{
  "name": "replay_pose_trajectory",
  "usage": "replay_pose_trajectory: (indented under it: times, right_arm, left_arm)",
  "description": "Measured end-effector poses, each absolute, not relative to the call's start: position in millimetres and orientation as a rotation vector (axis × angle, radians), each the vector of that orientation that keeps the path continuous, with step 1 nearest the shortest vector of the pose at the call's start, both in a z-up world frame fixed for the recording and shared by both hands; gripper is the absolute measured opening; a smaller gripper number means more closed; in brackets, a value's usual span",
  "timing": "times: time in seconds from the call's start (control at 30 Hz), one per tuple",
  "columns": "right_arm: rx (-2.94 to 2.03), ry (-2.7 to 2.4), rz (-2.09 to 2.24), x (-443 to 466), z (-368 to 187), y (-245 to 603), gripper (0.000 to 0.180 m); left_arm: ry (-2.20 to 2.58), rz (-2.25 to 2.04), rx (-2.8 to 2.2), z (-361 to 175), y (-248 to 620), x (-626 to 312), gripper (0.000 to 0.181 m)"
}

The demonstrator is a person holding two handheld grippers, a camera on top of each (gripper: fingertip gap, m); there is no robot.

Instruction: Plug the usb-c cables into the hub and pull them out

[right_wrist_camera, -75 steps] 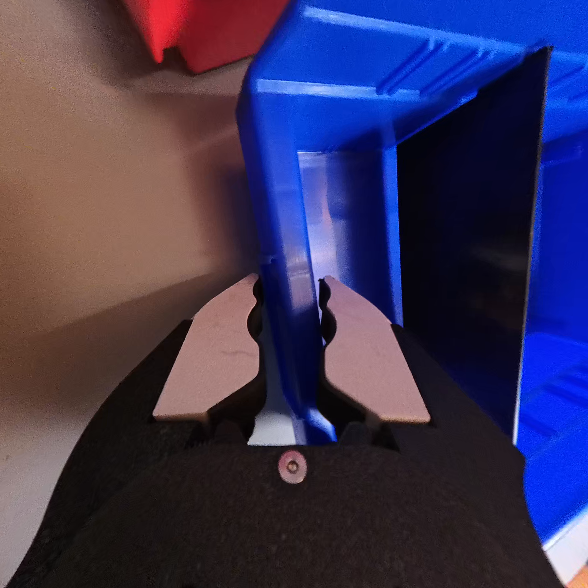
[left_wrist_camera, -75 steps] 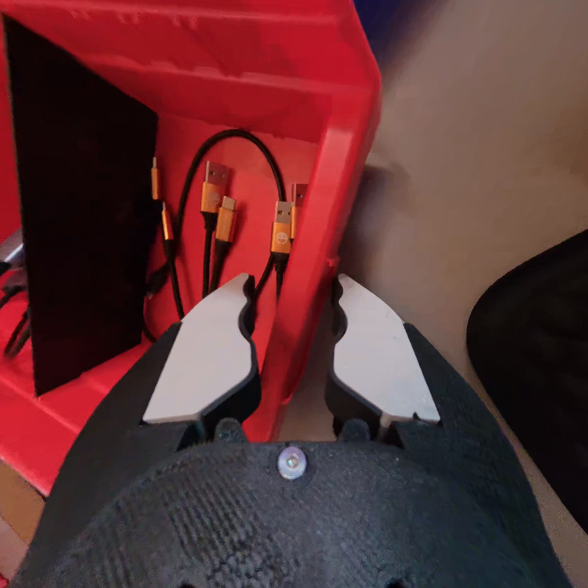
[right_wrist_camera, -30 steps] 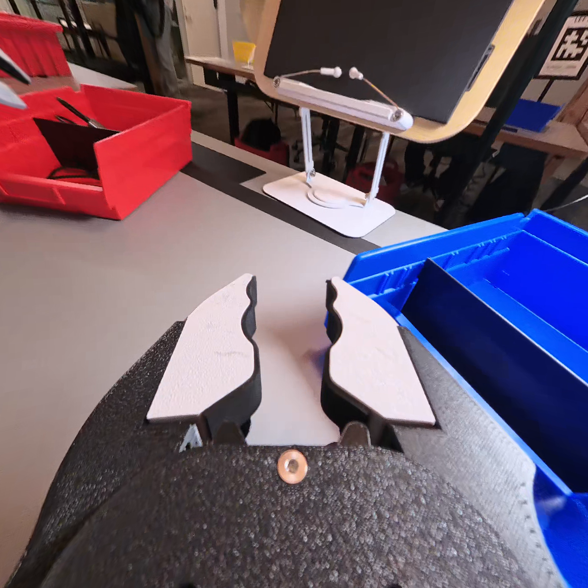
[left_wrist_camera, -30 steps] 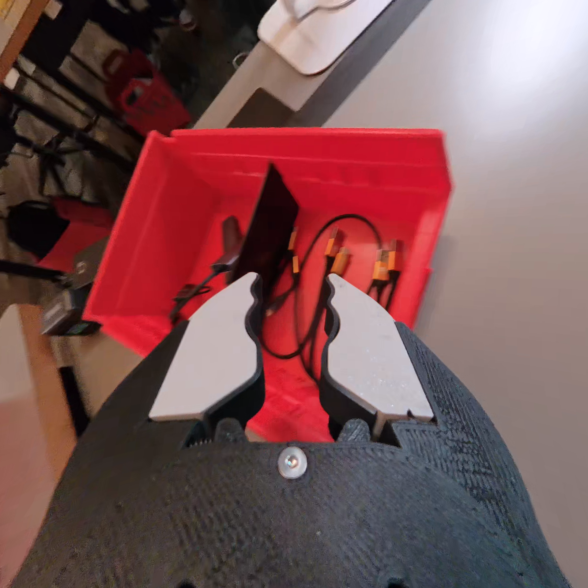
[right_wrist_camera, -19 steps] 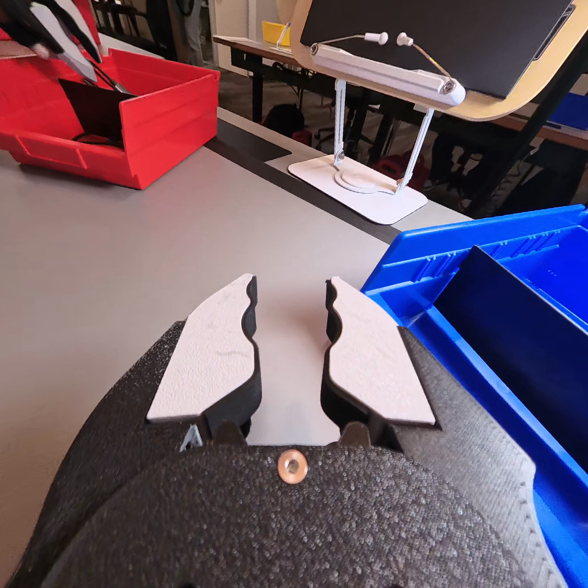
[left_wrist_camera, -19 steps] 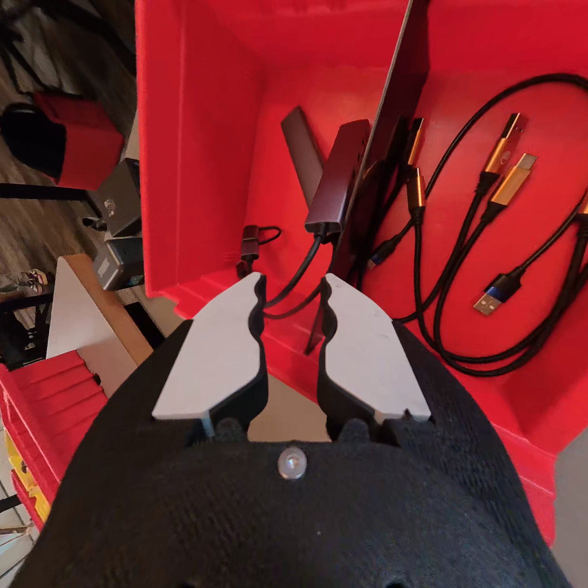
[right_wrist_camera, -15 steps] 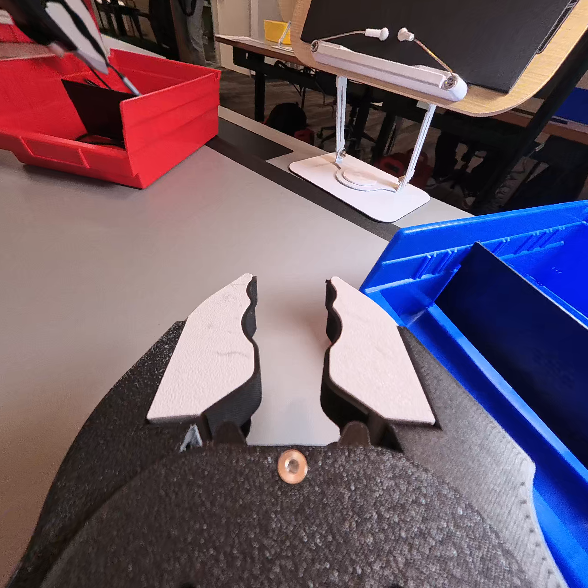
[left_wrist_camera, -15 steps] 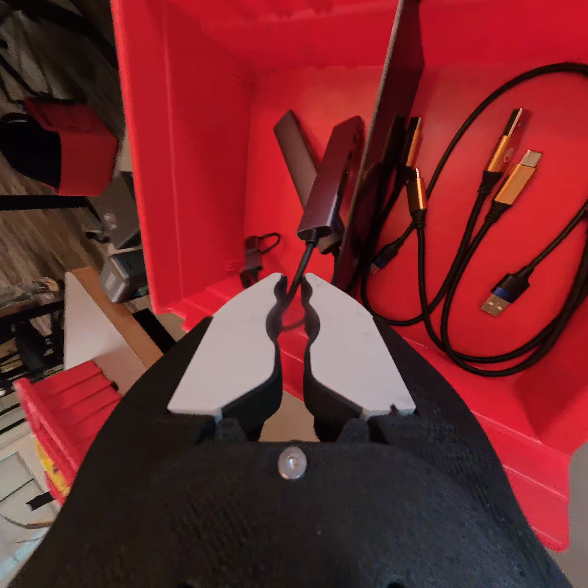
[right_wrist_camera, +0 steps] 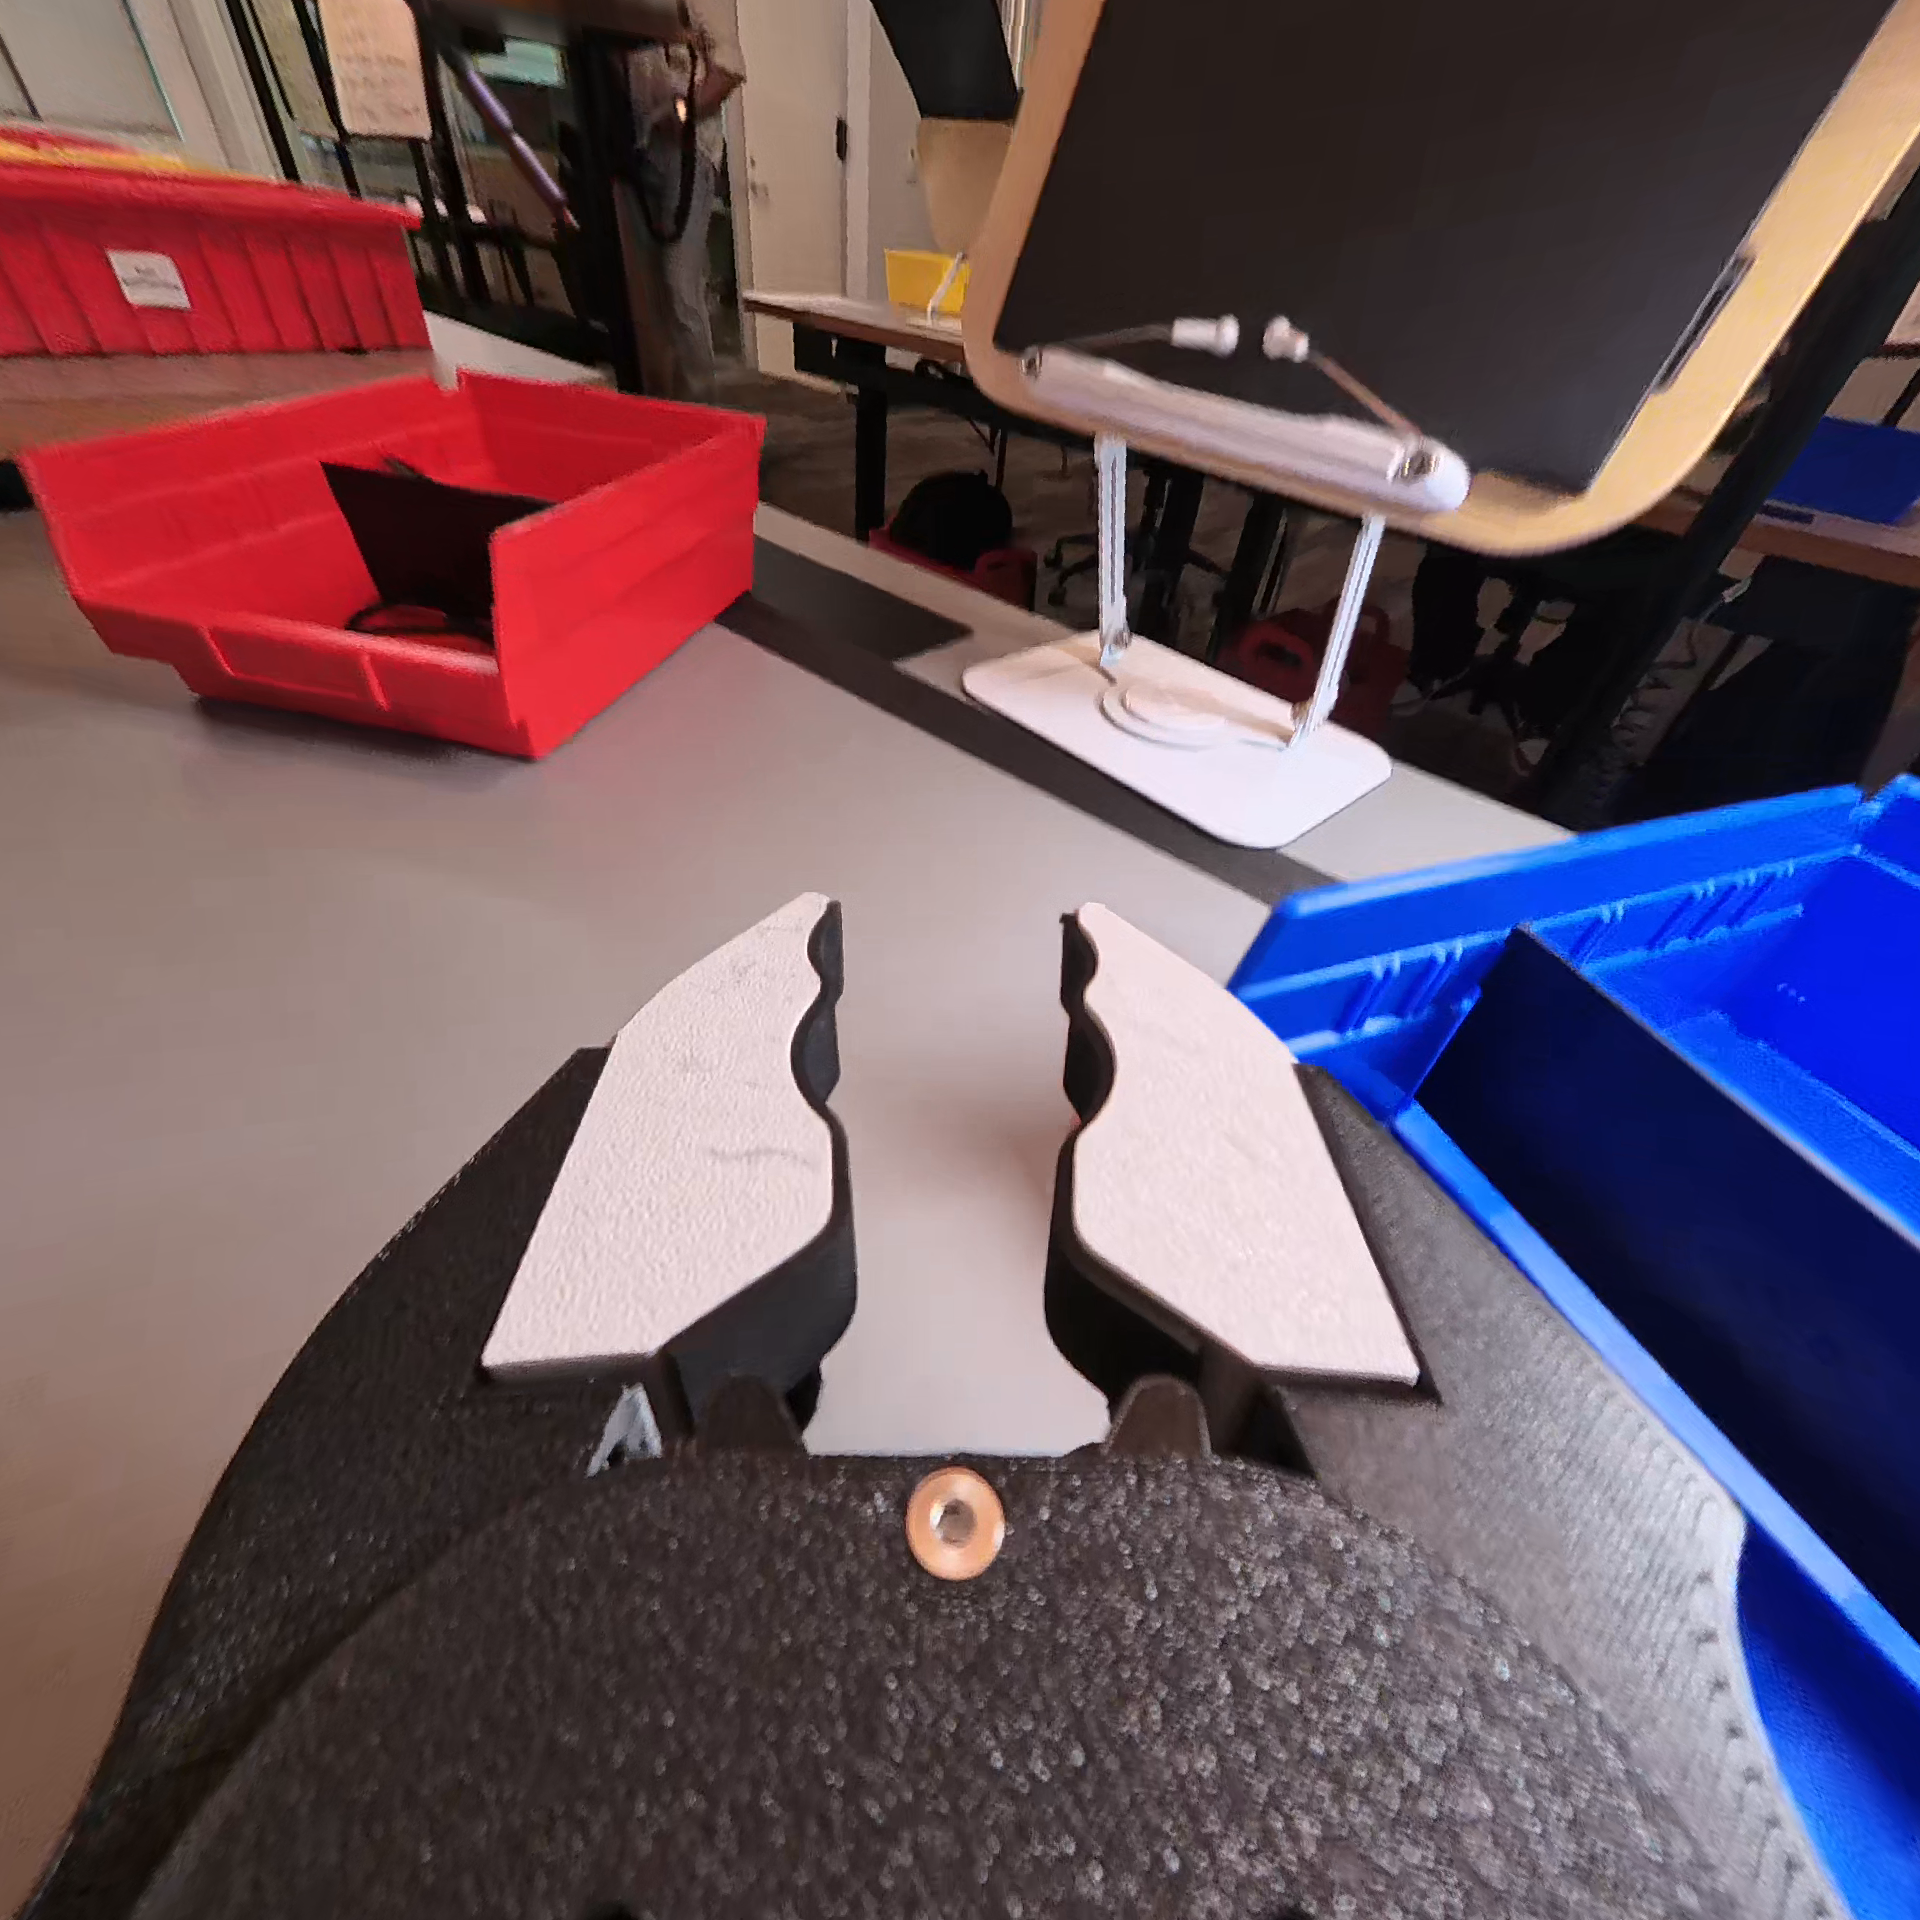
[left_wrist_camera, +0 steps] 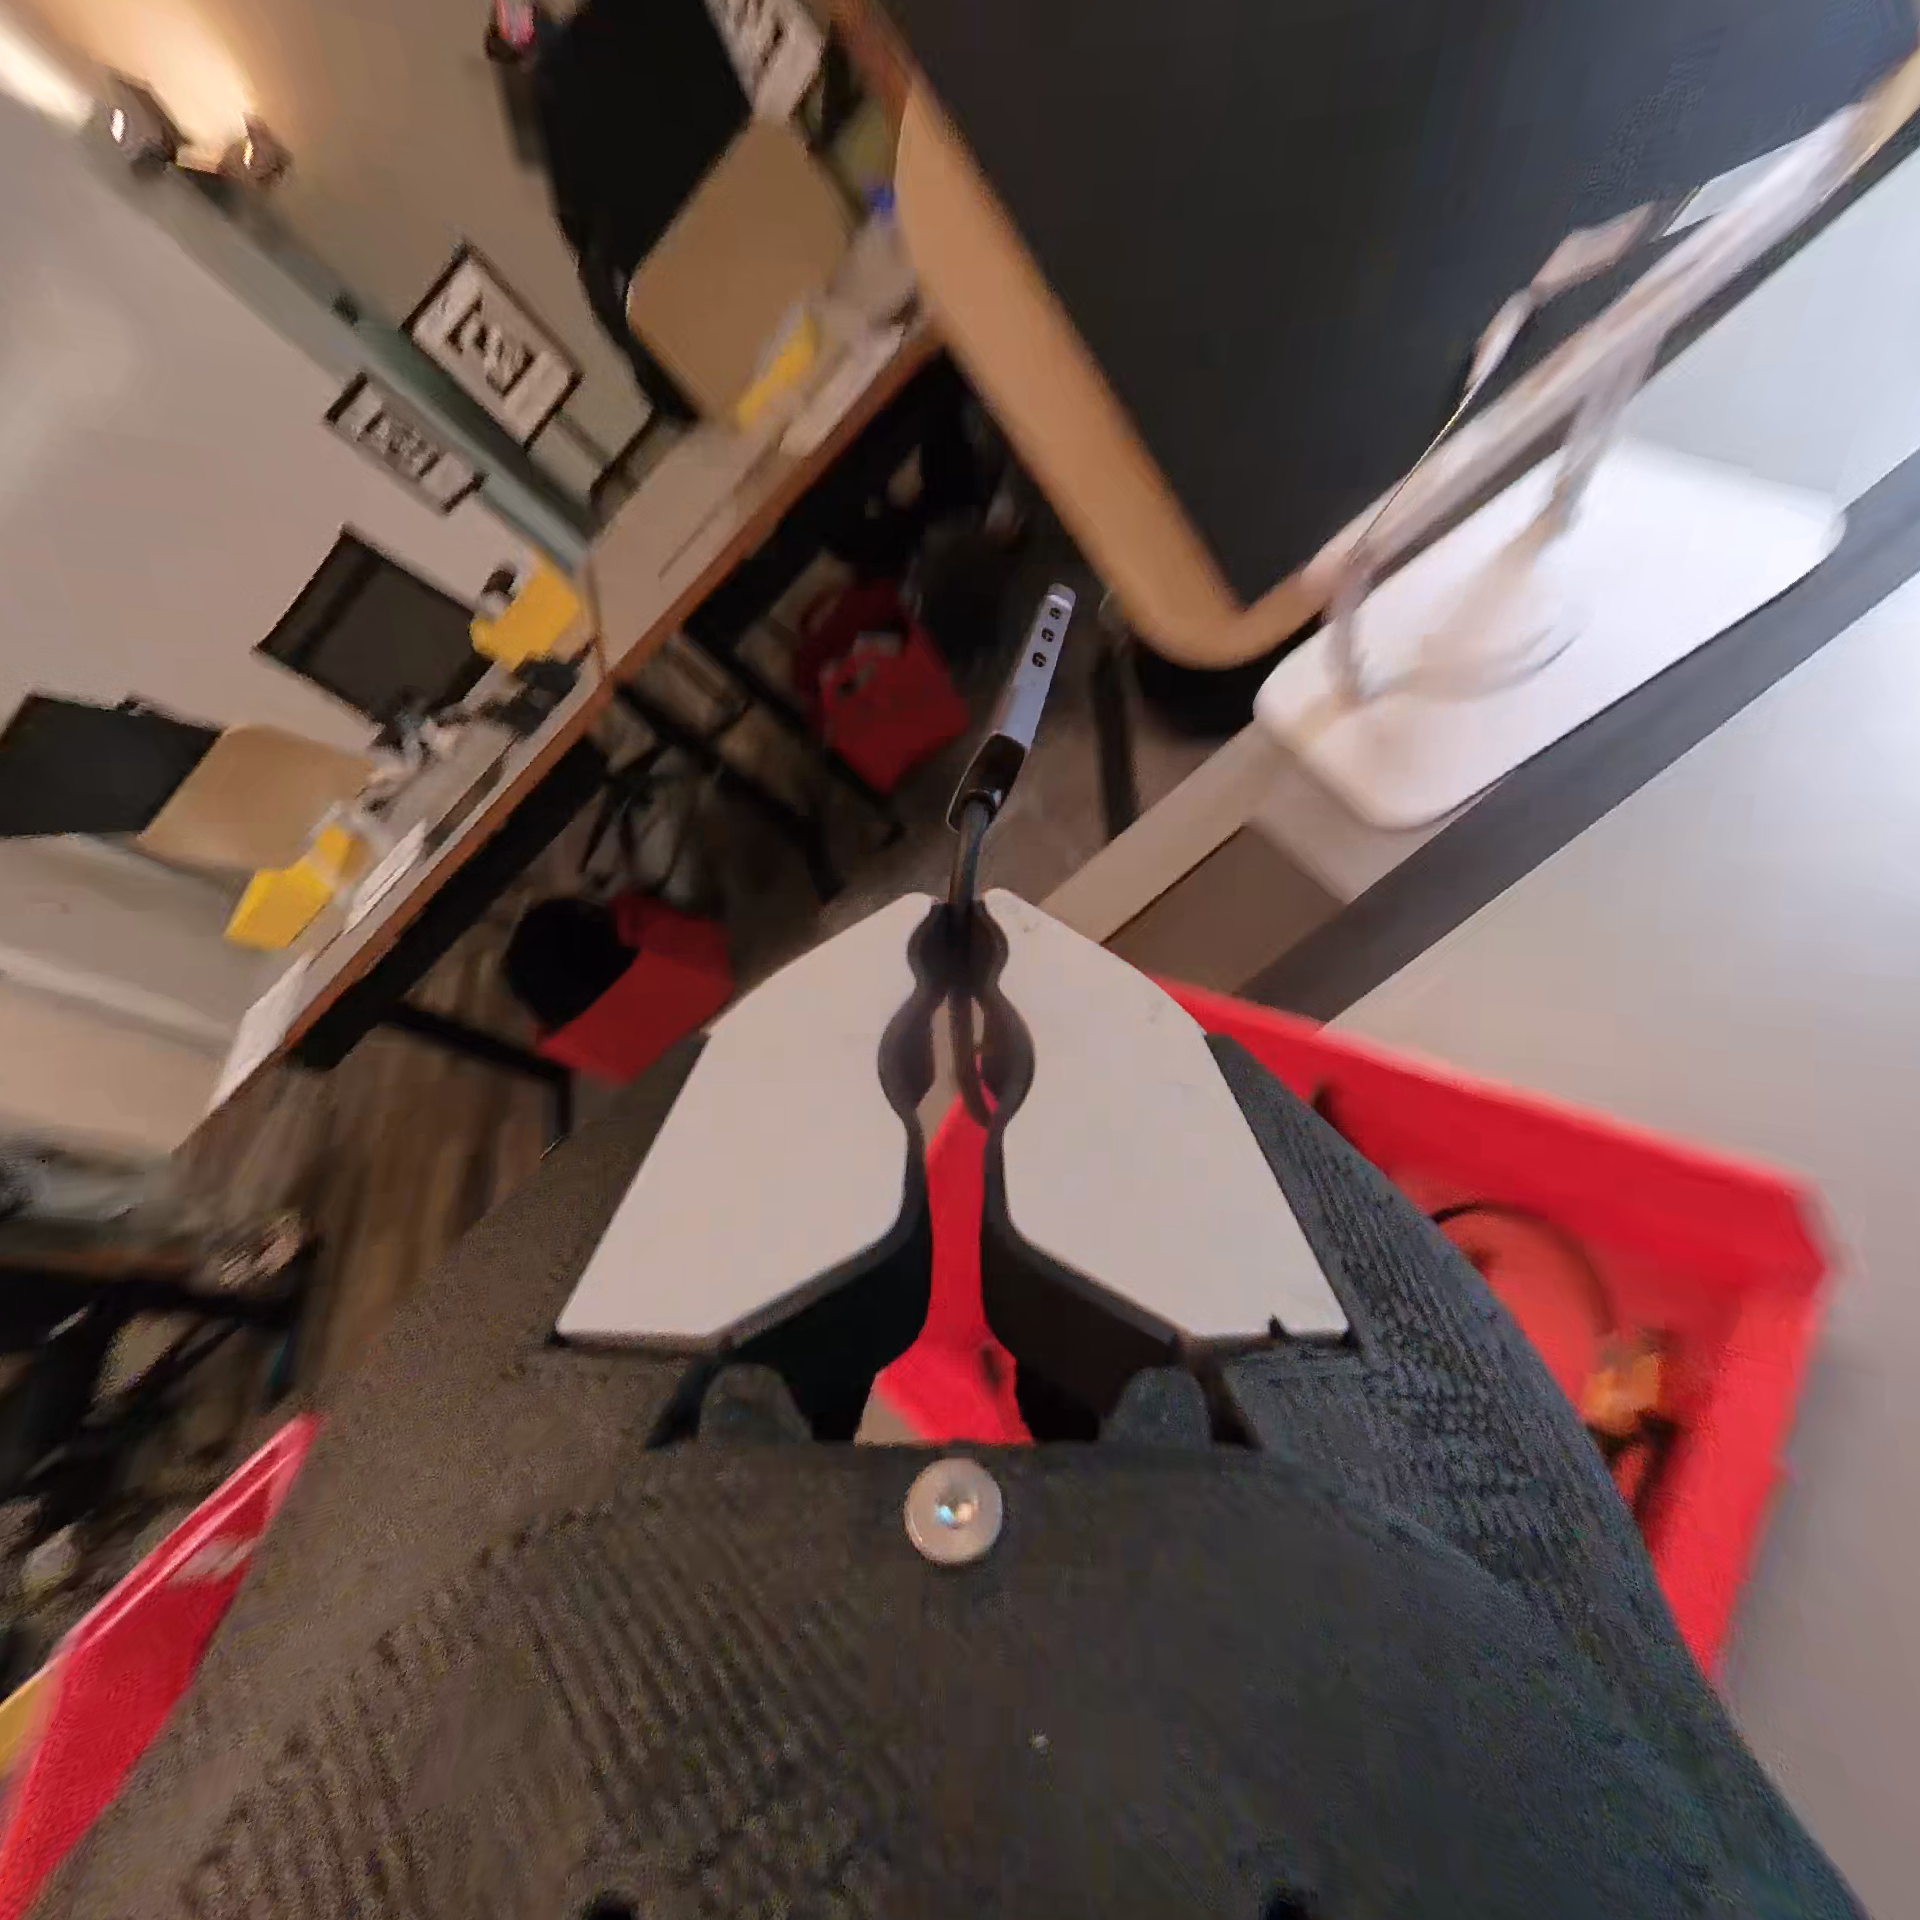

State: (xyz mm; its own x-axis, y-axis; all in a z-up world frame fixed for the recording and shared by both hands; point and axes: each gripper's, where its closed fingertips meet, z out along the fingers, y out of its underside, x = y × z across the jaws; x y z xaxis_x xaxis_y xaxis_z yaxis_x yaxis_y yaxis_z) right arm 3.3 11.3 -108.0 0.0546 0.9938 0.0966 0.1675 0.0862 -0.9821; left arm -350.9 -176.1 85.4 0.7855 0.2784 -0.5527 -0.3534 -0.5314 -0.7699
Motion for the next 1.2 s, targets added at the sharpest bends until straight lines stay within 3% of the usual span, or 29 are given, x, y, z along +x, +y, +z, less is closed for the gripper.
replay_pose_trajectory:
  times: [0.03,0.43,0.63,0.8,0.97,1.1,1.2]
  right_arm:
    - [-1.264,-1.312,1.029,0,-97,9,0.040]
    - [-0.784,-1.186,1.373,-28,88,-34,0.050]
    - [-0.619,-1.249,1.557,-12,82,-61,0.042]
    - [-0.532,-1.314,1.569,1,79,-77,0.000]
    - [-0.531,-1.395,1.394,1,72,-79,0.000]
    - [-0.570,-1.522,1.335,2,56,-73,0.028]
    - [-0.593,-1.560,1.346,-2,44,-67,0.038]
  left_arm:
    - [0.076,0.725,-1.923,95,-170,-332,0.004]
    - [0.329,-0.256,-1.399,107,-123,-105,0.004]
    - [0.438,-0.562,-1.420,78,-109,-55,0.004]
    - [0.437,-0.684,-1.461,62,-101,-41,0.004]
    - [0.466,-0.664,-1.479,58,-101,-30,0.004]
    - [0.473,-0.652,-1.454,67,-110,-32,0.004]
    - [0.461,-0.673,-1.415,75,-117,-38,0.004]
